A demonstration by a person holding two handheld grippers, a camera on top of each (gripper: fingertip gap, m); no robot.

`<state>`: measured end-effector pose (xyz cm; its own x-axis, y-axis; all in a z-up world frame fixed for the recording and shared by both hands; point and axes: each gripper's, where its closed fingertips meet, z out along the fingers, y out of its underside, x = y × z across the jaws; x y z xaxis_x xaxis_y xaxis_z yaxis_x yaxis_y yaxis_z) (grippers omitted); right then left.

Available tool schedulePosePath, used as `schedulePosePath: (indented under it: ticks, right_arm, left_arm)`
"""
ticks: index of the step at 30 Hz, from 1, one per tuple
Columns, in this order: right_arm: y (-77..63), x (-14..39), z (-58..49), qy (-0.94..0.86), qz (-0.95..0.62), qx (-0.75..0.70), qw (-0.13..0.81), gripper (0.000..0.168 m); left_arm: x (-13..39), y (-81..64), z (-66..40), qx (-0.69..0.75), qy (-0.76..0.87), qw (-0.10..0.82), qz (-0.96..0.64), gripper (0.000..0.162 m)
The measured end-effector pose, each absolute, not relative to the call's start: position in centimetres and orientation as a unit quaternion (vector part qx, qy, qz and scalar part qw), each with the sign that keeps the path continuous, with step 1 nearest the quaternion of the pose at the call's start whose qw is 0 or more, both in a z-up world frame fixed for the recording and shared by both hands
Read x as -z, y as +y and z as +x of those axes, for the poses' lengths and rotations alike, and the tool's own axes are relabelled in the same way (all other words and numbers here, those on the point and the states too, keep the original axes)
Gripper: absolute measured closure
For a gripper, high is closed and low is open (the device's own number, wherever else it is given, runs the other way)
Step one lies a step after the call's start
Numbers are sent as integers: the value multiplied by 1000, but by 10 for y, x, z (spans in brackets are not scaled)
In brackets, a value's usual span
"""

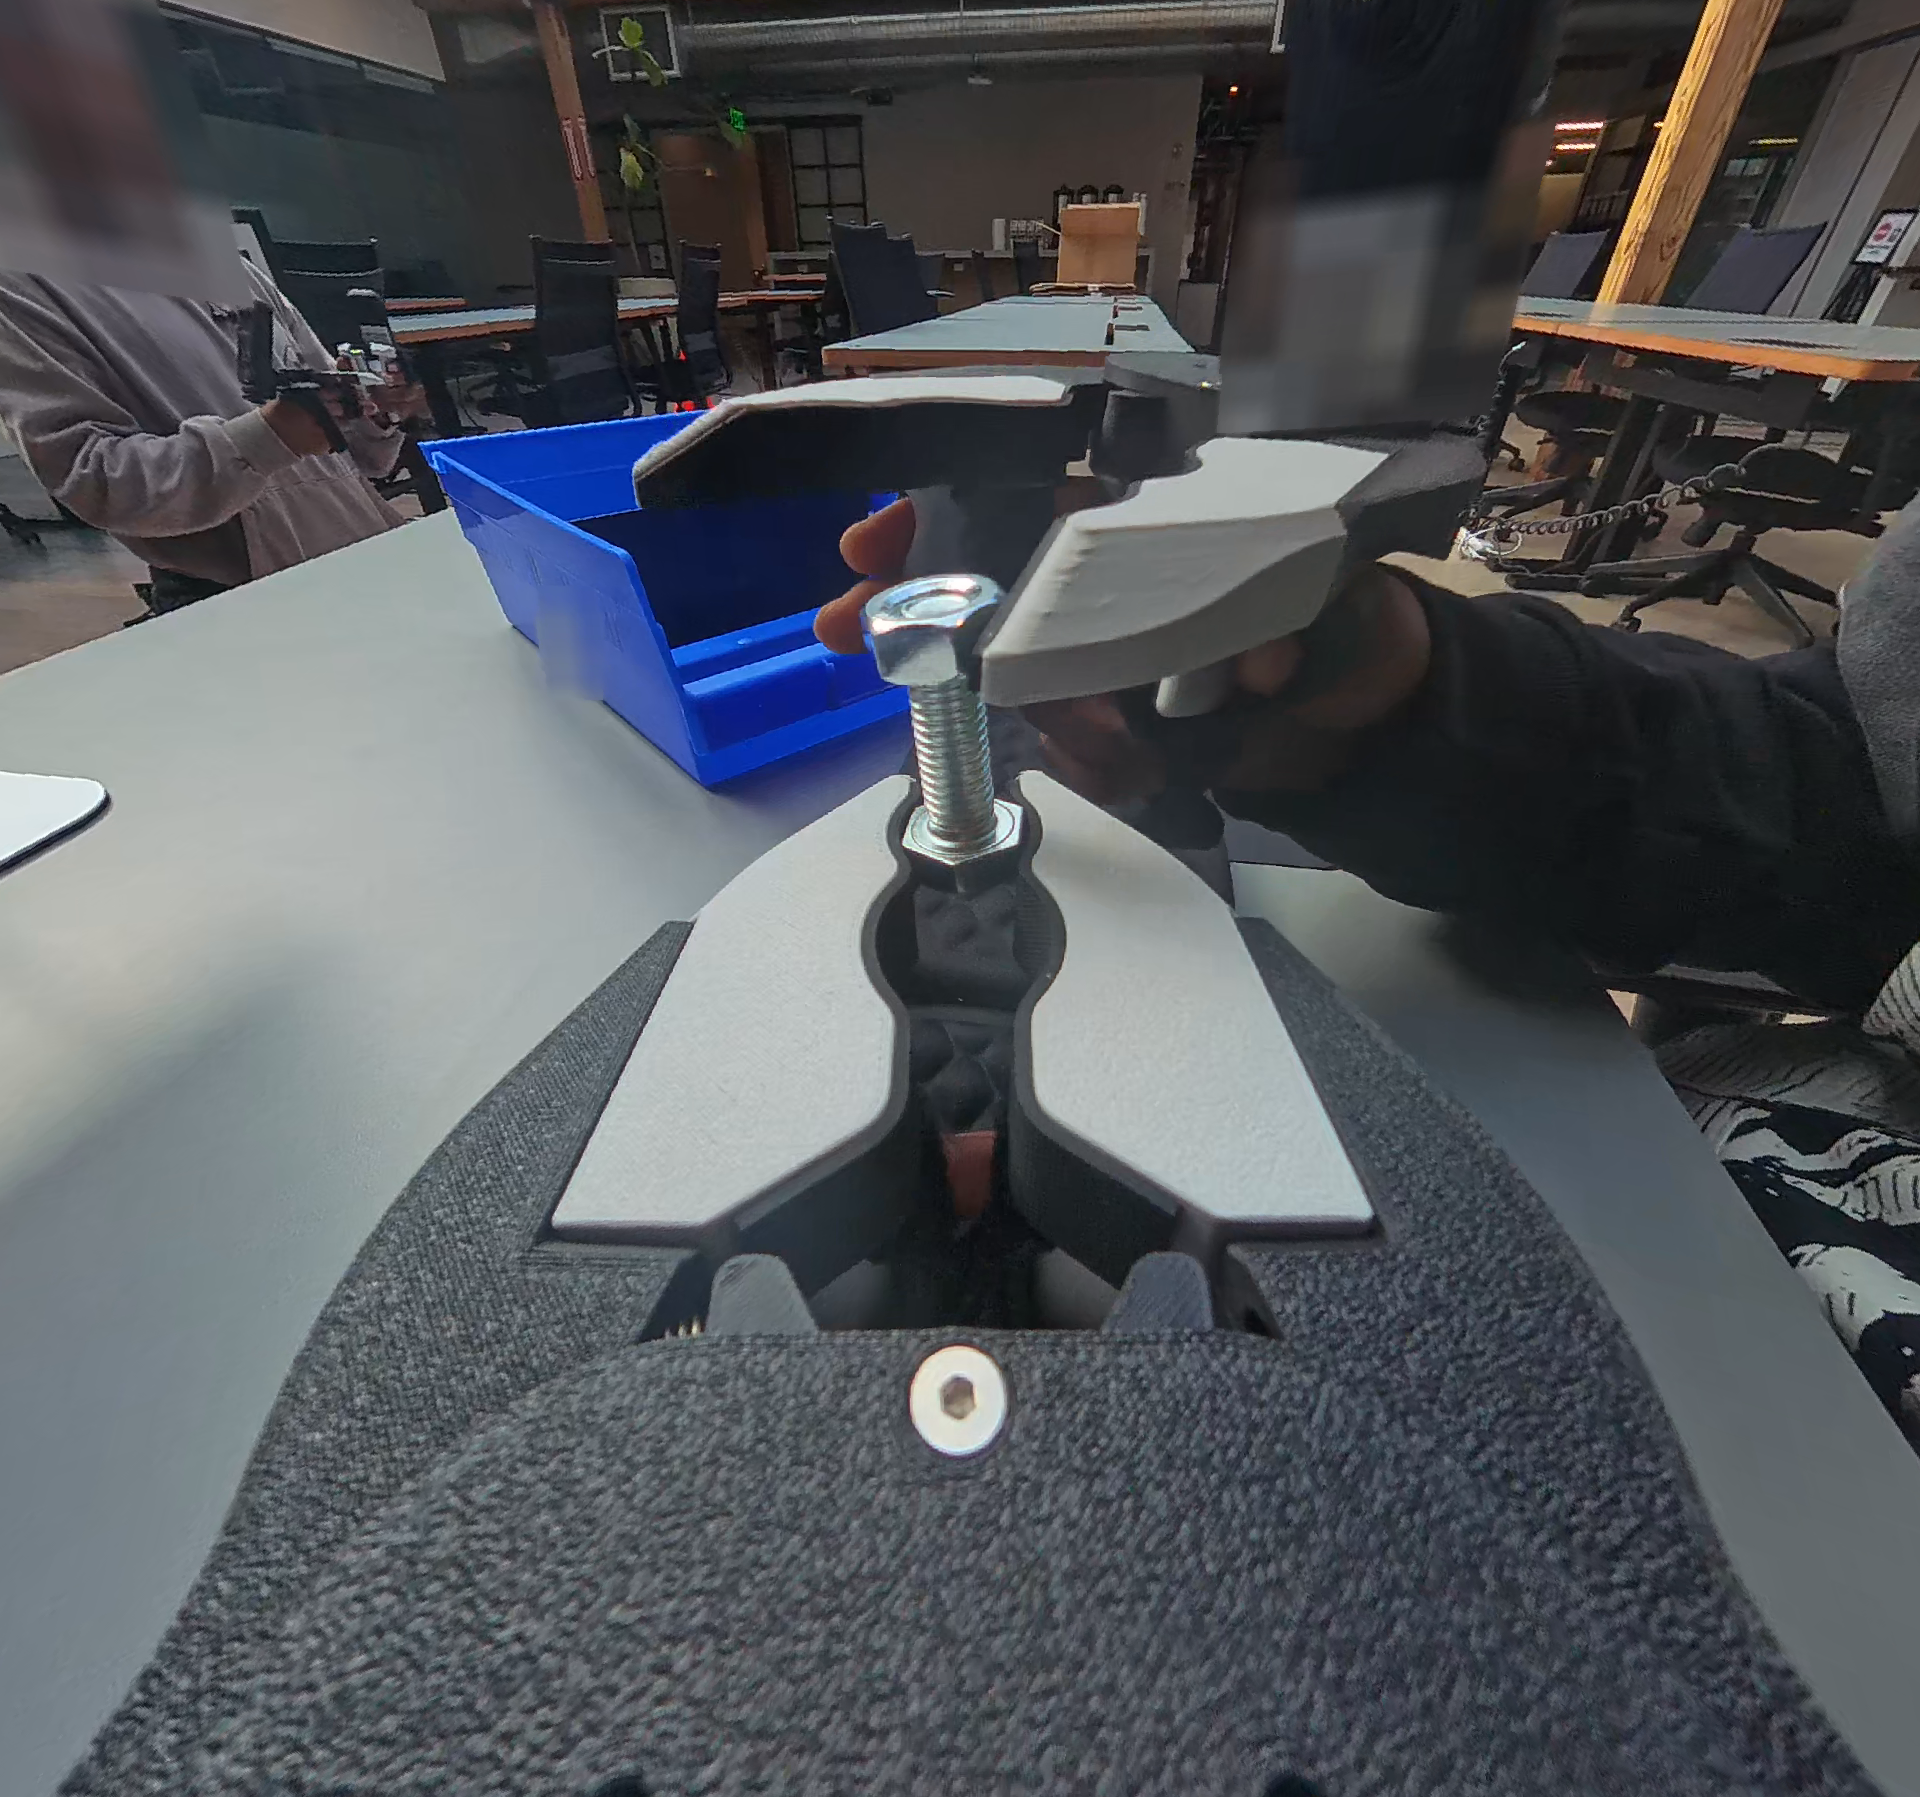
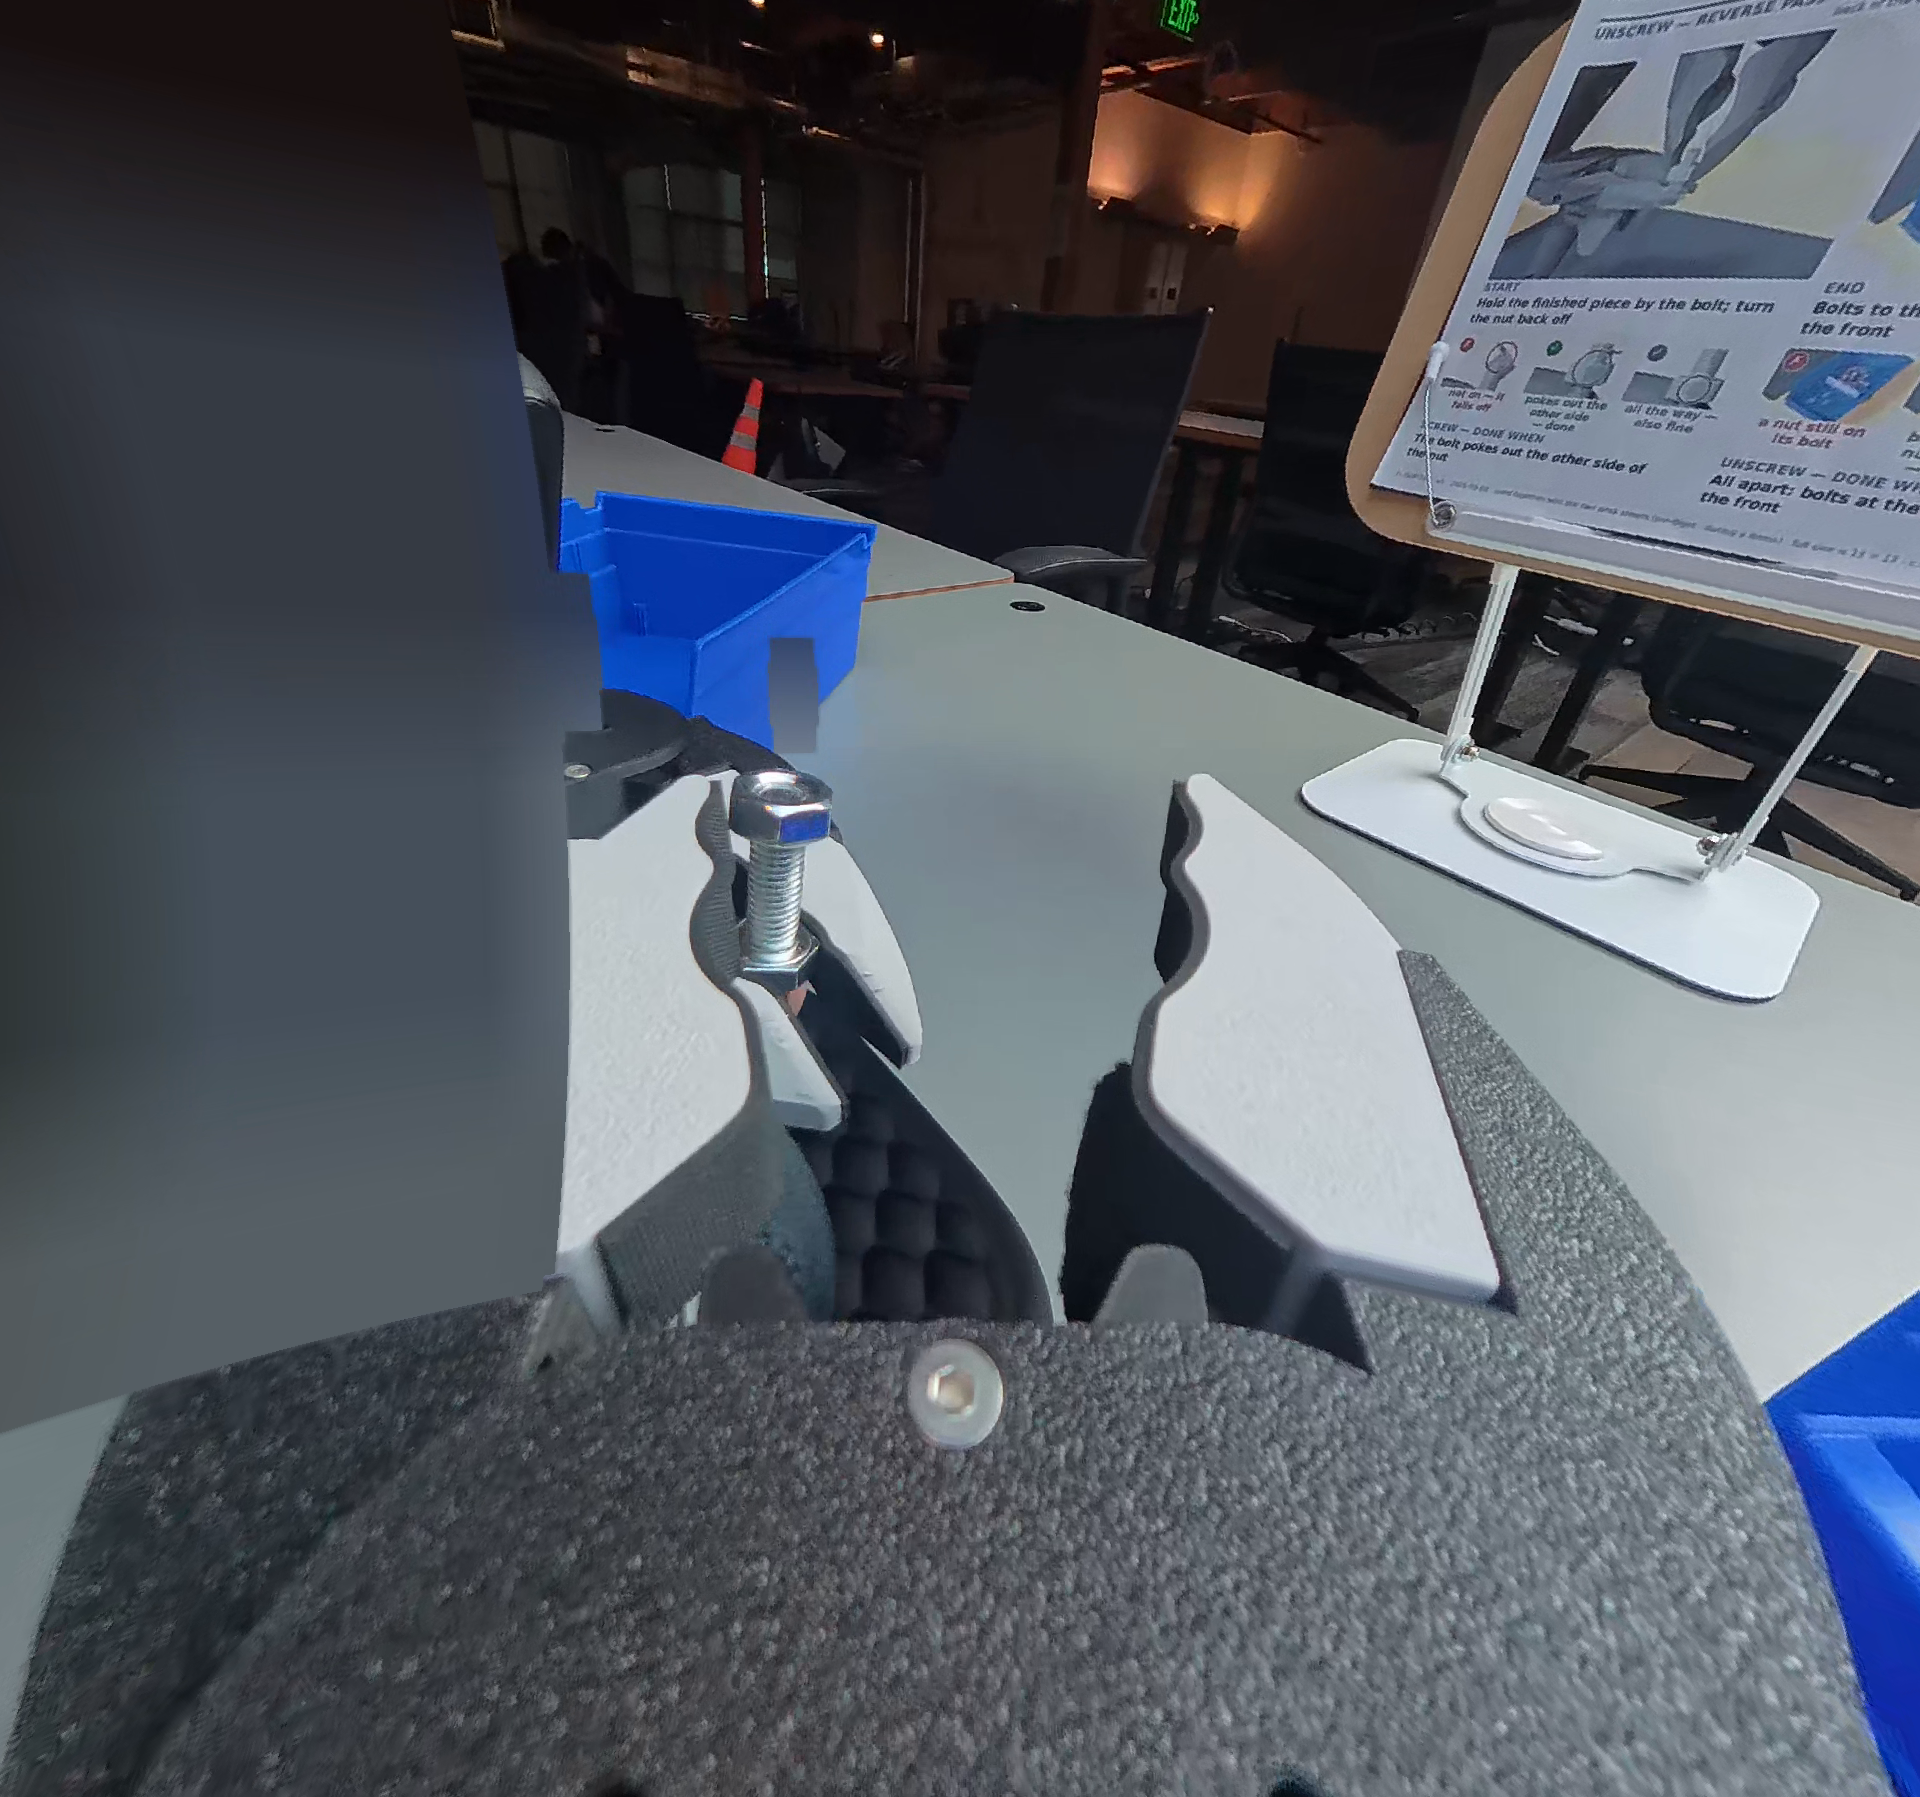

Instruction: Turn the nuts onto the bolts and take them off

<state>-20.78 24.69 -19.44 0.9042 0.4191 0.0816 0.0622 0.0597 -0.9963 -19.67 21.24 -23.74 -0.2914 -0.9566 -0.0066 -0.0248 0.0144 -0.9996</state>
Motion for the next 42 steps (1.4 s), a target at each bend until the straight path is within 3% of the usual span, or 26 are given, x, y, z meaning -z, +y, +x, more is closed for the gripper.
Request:
schedulePosePath:
  ticks: [9, 17, 31, 42]
  right_arm:
    - [237, 195, -188, -163, -671, -124, 713, 93]
    - [242, 189, -205, -185, -658, -137, 717, 86]
    - [238, 194, -188, -160, -668, -116, 717, 90]
    - [244, 188, -212, -191, -653, -130, 721, 84]
  left_arm:
    - [237, 214, -197, 564, 573, 415, -427, 148]
    - [237, 213, -197, 563, 574, 414, -426, 148]
    - [237, 214, -197, 564, 573, 415, -426, 148]
    - [237, 213, -197, 562, 576, 415, -425, 148]
